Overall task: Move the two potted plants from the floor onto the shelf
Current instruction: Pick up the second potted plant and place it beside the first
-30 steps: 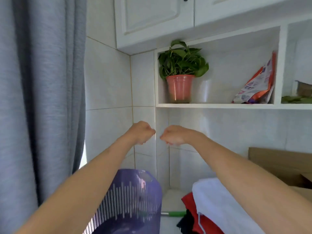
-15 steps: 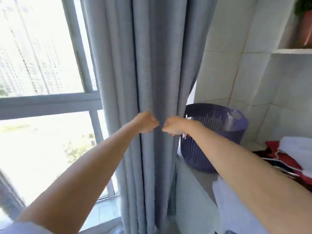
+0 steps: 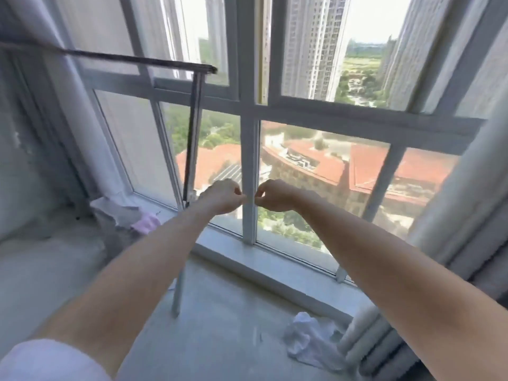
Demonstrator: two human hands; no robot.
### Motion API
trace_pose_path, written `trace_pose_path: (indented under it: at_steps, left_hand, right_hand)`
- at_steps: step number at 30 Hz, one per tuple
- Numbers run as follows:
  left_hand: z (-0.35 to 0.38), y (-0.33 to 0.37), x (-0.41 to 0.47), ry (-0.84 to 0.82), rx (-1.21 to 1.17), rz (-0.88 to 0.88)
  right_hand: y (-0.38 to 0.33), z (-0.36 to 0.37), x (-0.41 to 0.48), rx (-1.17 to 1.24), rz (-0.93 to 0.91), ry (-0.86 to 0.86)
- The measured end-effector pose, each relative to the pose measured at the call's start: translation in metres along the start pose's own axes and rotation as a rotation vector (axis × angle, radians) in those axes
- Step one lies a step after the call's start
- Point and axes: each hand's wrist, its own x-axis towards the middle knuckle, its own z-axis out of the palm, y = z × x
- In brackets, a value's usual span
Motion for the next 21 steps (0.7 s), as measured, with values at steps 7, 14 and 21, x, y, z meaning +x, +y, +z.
trace_pose_path:
  at_steps: [7,14,21]
  left_hand:
    - [-0.121,-0.240,-0.025,0.110,0.037,-0.321]
    - [-0.187,-0.396,-0.050,0.205,-0.017,-0.543]
    - [-0.241,-0.540,-0.034,0.271,-0.027,-0.734]
  right_hand:
    - [-0.230,0.053,0.130,0.014,-0.243,-0.110]
    - [-0.390,0.096,0.234,-0.079,-0.460,-0.116]
    - [-0.530,0.137,0.359,-0.174,-0.660,-0.212]
